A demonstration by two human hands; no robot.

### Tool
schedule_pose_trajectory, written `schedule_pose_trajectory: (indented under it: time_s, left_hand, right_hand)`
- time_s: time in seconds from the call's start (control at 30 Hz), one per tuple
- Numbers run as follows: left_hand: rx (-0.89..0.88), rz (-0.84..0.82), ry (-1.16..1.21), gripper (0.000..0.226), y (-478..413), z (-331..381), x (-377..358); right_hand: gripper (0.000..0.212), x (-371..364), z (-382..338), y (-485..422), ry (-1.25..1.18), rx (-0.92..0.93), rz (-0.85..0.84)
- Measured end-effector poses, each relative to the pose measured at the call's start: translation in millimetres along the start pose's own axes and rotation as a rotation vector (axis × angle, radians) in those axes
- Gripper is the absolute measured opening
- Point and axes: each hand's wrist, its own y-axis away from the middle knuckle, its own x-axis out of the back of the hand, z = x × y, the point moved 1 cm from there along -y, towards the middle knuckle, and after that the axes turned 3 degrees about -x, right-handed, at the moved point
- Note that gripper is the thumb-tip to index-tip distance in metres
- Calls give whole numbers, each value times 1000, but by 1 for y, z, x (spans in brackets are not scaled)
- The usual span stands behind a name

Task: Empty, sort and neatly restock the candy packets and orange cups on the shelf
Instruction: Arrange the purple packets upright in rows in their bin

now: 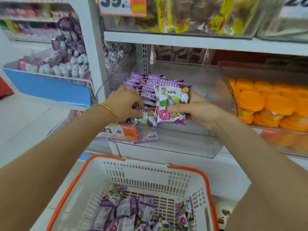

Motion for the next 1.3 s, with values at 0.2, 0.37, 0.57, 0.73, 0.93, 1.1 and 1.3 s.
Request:
schedule_pose_trajectory:
  time_s: [0.2, 0.37, 0.57, 0.73, 0.93, 1.1, 1.3]
  left_hand:
    - [12, -49, 109, 11, -11, 3, 9]
    - [57, 23, 211, 20, -23, 2, 9]
    - [97, 61, 505, 12, -19, -1, 11]
    - [149, -4, 577, 3, -21, -5, 15]
    - [160, -2, 611, 9, -18, 0, 14]
    - [89, 125, 559, 19, -3, -1, 18]
    - [57, -77, 475, 40, 15, 6, 4]
  right_hand:
    - [39, -6, 17, -11, 44, 9, -67]
    - [46, -19, 22, -18, 178, 49, -54]
    - [28, -19, 22, -12, 310, -115, -195]
    - [34, -21, 20, -9, 237, -154, -140]
    - [39, -47, 13, -14, 444, -226, -208]
    - [25, -26, 0, 1, 296, -329, -168]
    - [37, -46, 4, -5, 346, -412, -132]
